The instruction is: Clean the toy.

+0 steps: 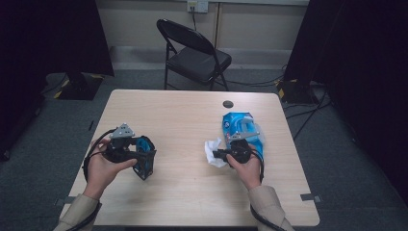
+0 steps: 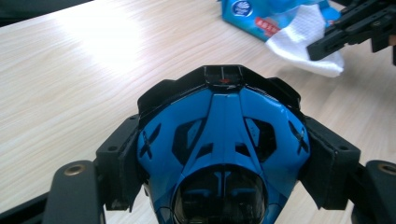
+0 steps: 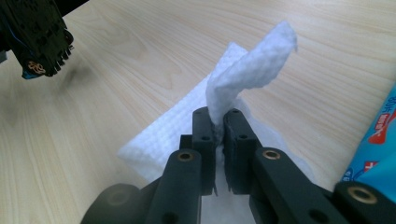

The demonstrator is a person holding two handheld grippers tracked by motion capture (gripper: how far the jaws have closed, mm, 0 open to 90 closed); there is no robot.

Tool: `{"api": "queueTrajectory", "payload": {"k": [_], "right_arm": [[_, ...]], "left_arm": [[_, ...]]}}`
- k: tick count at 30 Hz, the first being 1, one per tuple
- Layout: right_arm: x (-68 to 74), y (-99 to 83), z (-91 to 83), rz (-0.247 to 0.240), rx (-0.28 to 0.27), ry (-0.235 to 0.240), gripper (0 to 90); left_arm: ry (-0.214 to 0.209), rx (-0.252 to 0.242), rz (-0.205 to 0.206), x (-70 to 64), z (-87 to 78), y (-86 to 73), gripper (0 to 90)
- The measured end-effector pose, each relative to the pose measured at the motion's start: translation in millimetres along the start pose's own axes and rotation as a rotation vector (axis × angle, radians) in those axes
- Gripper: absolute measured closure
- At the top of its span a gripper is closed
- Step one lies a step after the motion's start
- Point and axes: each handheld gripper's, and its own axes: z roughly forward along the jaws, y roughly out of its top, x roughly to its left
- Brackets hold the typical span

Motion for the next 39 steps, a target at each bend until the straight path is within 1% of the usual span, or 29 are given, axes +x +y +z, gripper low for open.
{"api": "queueTrajectory", "payload": {"k": [2,4,8,9,10,12,13,15,18,21,22,25,26,27,29,30,31,33,34,35,36,37,38,39], "right_arm": [[-0.1,-1.3,1.1,-0.003,0.002,-0.001,84.8],[0.3,-1.8,1.8,-0.004,0.007,-0.003,84.8],[-0.4,-2.6,3.0,-0.006,0.008,-0.009,84.7],[-0.6,-2.7,3.0,-0.006,0.009,-0.012,84.7],[-0.8,-2.7,3.2,-0.006,0.010,-0.014,84.5],[-1.1,-3.1,3.8,-0.009,0.010,-0.020,84.3],[-1.5,-3.5,4.3,-0.010,0.011,-0.022,84.2],[-1.8,-4.2,5.6,-0.012,0.016,-0.029,83.9],[-2.7,-5.1,7.9,-0.017,0.015,-0.039,83.5],[-2.8,-5.8,10.7,-0.016,0.016,-0.039,82.8],[-2.6,-6.0,11.9,-0.019,0.017,-0.037,82.4],[-2.4,-6.6,15.1,-0.023,0.027,-0.042,81.7],[-2.7,-6.9,16.0,-0.025,0.025,-0.042,81.4],[-2.7,-7.0,16.7,-0.024,0.024,-0.044,81.2],[-3.4,-7.6,18.4,-0.026,0.024,-0.048,80.7],[-3.9,-7.9,19.4,-0.026,0.026,-0.047,80.6],[-4.3,-8.2,20.1,-0.028,0.025,-0.050,80.6],[-5.9,-9.3,22.0,-0.024,0.028,-0.044,80.3],[-6.4,-9.8,22.9,-0.022,0.027,-0.044,80.0],[-6.8,-10.3,23.8,-0.021,0.026,-0.045,79.7],[-7.0,-10.7,24.5,-0.021,0.028,-0.045,79.4],[-6.8,-11.3,25.7,-0.021,0.031,-0.049,78.5],[-6.7,-11.6,26.4,-0.026,0.032,-0.054,78.3],[-6.4,-11.9,27.3,-0.028,0.032,-0.060,77.2]], "left_arm": [[0.011,0.005,0.000,2.4,-0.1,-2.4,25.8],[0.018,0.021,-0.002,4.7,1.9,-5.5,25.7],[0.019,0.043,-0.011,8.2,9.8,-11.4,25.8],[0.020,0.045,-0.010,8.9,12.1,-12.5,25.7],[0.016,0.038,-0.016,9.4,14.1,-13.2,25.7],[0.020,0.035,-0.018,10.3,15.8,-12.1,25.7],[0.025,0.038,-0.009,10.5,16.6,-11.2,25.7],[0.023,0.034,-0.020,11.4,20.5,-10.7,25.7],[0.022,0.029,-0.026,12.0,26.7,-10.4,25.9],[0.032,0.035,-0.003,10.1,35.8,-8.5,25.9],[0.029,0.033,-0.003,9.2,38.6,-8.4,25.9],[0.038,0.037,0.024,7.8,49.1,-7.8,25.9],[0.033,0.037,0.019,7.2,51.6,-7.9,25.9],[0.035,0.041,0.026,7.4,53.8,-7.6,25.8],[0.031,0.049,0.016,7.5,59.4,-7.2,25.8],[0.028,0.053,0.017,8.2,61.5,-6.7,25.7],[0.025,0.051,0.008,8.9,63.2,-6.3,25.7],[0.022,0.046,0.002,10.0,65.5,-5.5,25.6],[0.025,0.048,0.006,10.9,66.2,-5.0,25.6],[0.020,0.046,-0.004,10.9,67.4,-4.9,25.6],[0.020,0.051,-0.004,11.6,68.8,-4.0,25.5],[0.022,0.049,-0.003,12.1,70.0,-3.4,25.5],[0.020,0.059,0.001,12.4,71.5,-2.3,25.5],[0.020,0.056,-0.007,11.9,73.3,-1.9,25.5]]}}
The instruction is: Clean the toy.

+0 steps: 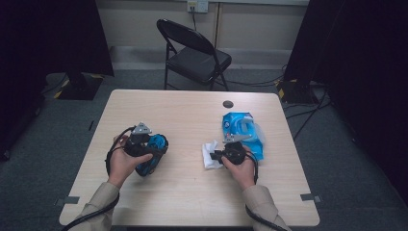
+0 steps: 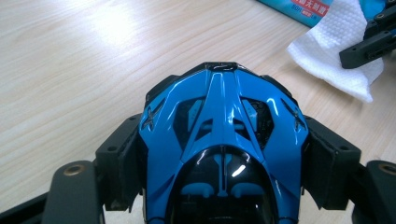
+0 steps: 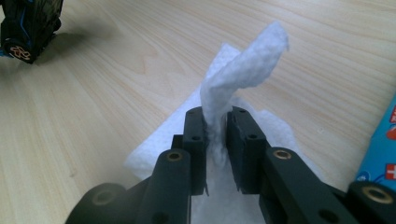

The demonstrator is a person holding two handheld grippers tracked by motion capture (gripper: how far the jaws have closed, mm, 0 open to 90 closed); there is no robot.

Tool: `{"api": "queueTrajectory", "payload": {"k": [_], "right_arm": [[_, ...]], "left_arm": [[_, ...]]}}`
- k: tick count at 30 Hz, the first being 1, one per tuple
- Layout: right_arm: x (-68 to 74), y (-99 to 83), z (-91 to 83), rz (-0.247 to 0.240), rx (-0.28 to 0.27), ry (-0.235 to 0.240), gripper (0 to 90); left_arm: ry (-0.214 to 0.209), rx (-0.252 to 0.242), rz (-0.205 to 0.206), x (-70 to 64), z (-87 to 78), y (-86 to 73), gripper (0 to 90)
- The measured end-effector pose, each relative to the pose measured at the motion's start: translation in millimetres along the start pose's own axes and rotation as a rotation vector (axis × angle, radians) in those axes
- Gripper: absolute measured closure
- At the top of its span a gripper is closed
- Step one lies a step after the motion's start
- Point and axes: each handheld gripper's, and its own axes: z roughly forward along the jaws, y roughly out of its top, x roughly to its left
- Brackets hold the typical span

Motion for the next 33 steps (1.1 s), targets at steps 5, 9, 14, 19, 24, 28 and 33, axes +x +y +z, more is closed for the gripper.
{"api": "queueTrajectory", "payload": {"k": [5,9,14,19,24,28,33], "right_arm": [[0.8,1.7,1.0,-0.007,-0.008,-0.018,70.6],[0.3,3.8,0.4,-0.014,-0.014,-0.040,64.8],[1.6,5.6,0.0,-0.017,-0.025,-0.053,57.3],[2.5,6.7,0.9,-0.014,-0.021,-0.048,51.2],[2.8,8.7,2.4,-0.018,-0.021,-0.053,44.9],[2.7,9.1,1.8,-0.015,-0.023,-0.048,42.6],[3.2,9.3,1.0,-0.019,-0.025,-0.048,40.9]], "left_arm": [[-0.002,0.017,-0.005,1.5,8.7,1.2,24.9],[-0.010,0.012,-0.019,2.3,16.1,-1.7,24.7],[-0.013,0.044,-0.034,4.1,33.7,-14.2,25.5],[-0.011,0.057,-0.026,3.6,37.2,-12.1,25.7],[-0.005,0.081,-0.031,2.7,40.1,-11.0,25.7],[0.004,0.105,-0.031,2.1,42.0,-10.2,25.7],[0.014,0.127,-0.033,0.1,44.0,-9.9,25.5]]}}
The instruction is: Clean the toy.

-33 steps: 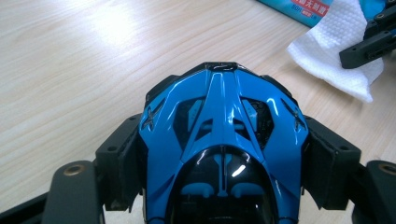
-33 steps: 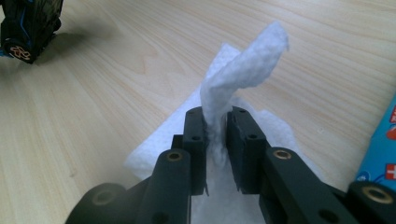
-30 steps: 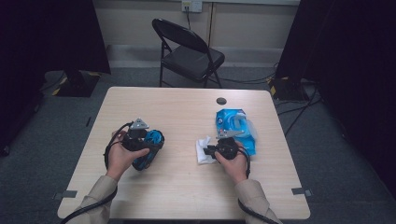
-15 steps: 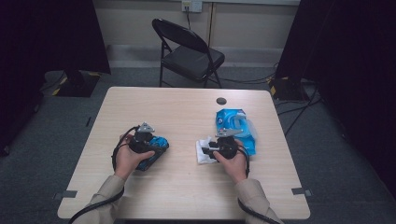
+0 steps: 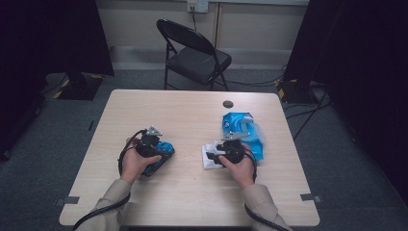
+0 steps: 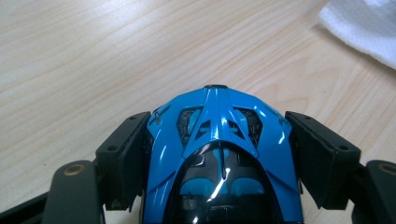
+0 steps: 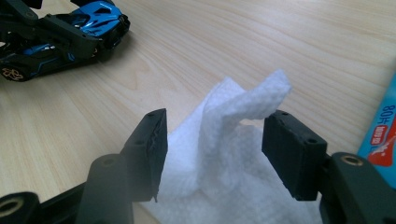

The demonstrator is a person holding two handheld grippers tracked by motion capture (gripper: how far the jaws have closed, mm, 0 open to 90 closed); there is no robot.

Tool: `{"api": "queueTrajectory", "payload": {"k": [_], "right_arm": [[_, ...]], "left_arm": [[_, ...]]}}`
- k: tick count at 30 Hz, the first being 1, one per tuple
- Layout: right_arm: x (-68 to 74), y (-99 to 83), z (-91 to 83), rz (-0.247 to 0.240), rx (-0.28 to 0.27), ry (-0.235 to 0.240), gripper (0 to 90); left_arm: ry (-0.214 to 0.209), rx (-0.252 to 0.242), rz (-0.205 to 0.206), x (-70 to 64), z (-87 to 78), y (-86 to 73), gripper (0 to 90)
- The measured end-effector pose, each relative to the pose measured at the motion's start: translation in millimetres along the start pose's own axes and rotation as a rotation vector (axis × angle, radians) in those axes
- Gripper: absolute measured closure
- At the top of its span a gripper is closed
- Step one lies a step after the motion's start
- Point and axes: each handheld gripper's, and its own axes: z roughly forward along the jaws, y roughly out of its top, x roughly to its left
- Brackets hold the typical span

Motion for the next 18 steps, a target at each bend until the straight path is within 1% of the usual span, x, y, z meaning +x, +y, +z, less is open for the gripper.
{"api": "queueTrajectory", "payload": {"k": [1,5,7,10,12,16,18], "right_arm": [[0.3,-0.1,-0.2,-0.002,0.000,0.001,40.7],[1.0,-0.1,-1.0,-0.008,0.001,0.000,40.4],[1.4,-0.2,-1.5,-0.010,0.002,0.002,40.3],[2.4,-0.4,-2.8,-0.007,0.003,-0.003,38.6],[2.6,-0.4,-3.3,-0.006,0.003,-0.002,38.2],[4.1,0.1,-4.0,-0.011,0.004,0.005,38.1],[5.1,0.8,-4.4,-0.012,0.005,0.007,37.1]], "left_arm": [[-0.001,0.012,0.000,0.1,0.1,0.1,25.4],[-0.001,0.017,-0.015,1.5,-0.5,0.1,25.1],[-0.005,-0.007,-0.035,2.1,-2.1,0.1,25.4],[0.001,0.003,-0.037,3.1,-4.5,0.5,22.9],[-0.009,-0.001,-0.052,3.2,-5.5,-0.1,21.9],[-0.001,0.003,-0.055,4.0,-10.2,-0.5,19.7],[0.004,0.001,-0.048,4.0,-13.2,-0.1,19.8]]}}
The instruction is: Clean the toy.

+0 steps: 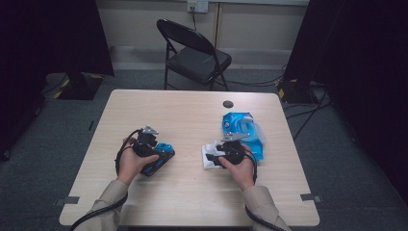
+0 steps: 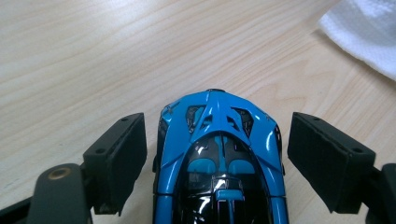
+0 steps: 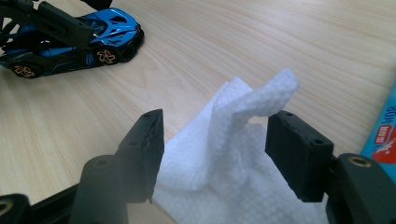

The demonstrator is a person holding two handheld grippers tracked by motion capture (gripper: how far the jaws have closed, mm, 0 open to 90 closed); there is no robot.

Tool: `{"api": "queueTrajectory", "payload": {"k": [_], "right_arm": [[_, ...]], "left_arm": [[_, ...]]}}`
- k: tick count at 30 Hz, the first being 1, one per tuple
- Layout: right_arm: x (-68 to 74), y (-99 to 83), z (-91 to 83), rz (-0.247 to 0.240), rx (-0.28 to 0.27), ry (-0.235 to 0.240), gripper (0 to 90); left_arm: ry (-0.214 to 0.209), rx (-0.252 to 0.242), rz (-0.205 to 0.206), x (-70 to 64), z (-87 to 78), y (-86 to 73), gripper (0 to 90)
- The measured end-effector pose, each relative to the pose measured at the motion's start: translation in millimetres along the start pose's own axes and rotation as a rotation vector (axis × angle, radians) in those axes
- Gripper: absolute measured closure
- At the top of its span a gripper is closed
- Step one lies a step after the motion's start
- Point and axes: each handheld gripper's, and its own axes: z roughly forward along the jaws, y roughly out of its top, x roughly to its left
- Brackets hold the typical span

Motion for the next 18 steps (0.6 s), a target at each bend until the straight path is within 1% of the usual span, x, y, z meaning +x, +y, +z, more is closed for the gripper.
{"api": "queueTrajectory", "payload": {"k": [3,4,5,7,8,10,12,14,18], "right_arm": [[1.8,2.1,-1.3,-0.003,0.003,0.001,35.2],[2.3,2.6,-1.8,-0.003,0.003,0.002,34.8],[2.6,3.1,-2.4,-0.007,0.000,0.005,34.7],[3.4,3.9,-3.7,-0.008,-0.002,0.008,34.1],[3.8,4.2,-4.1,-0.009,-0.002,0.009,33.9],[4.8,4.9,-5.1,-0.014,0.005,0.010,33.3],[6.2,5.9,-6.4,-0.022,0.010,0.014,32.7],[7.4,6.9,-8.0,-0.024,0.013,0.014,31.5],[8.9,9.2,-12.4,-0.026,0.007,0.025,27.4]], "left_arm": [[0.001,-0.015,0.003,-0.6,-4.6,1.0,20.1],[0.004,-0.015,-0.002,-1.1,-6.0,1.6,20.1],[0.003,-0.013,0.007,-0.8,-7.6,2.1,20.0],[0.002,-0.020,-0.003,-1.8,-10.0,3.0,20.1],[0.003,-0.017,0.004,-1.8,-12.0,3.7,20.0],[0.002,-0.026,-0.002,-3.0,-14.8,4.4,19.9],[-0.003,-0.023,0.006,-3.3,-17.7,5.0,19.7],[-0.009,-0.024,-0.006,-4.3,-19.2,4.7,19.3],[-0.017,-0.033,-0.013,-5.6,-24.4,4.3,17.4]]}}
